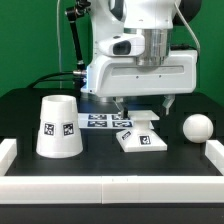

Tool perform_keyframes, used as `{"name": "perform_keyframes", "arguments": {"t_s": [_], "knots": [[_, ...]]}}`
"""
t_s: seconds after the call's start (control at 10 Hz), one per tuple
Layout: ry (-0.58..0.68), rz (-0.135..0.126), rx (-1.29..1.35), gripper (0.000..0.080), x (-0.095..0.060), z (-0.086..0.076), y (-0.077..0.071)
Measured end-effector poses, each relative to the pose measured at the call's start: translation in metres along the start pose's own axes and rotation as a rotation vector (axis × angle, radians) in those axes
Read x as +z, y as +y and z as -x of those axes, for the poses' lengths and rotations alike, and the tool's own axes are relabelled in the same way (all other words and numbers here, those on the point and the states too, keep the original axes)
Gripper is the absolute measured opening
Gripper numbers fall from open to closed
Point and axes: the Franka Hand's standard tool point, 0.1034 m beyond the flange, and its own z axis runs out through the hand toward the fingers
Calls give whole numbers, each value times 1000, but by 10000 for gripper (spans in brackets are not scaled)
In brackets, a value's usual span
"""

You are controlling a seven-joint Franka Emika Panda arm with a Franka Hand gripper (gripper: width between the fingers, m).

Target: Assemble lamp

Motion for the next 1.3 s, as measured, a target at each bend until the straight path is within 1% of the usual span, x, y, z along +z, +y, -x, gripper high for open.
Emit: {"name": "perform_keyframes", "arguments": {"t_s": [0.3,0.4,0.6,0.7,1.3], "knots": [[0,-1,-5,699,6,2,0],[1,-1,-5,699,7,2,0],[8,0,-5,688,3,-4,1],[9,0,-5,530,3,-4,1],[9,0,-5,534,3,-4,1]]}}
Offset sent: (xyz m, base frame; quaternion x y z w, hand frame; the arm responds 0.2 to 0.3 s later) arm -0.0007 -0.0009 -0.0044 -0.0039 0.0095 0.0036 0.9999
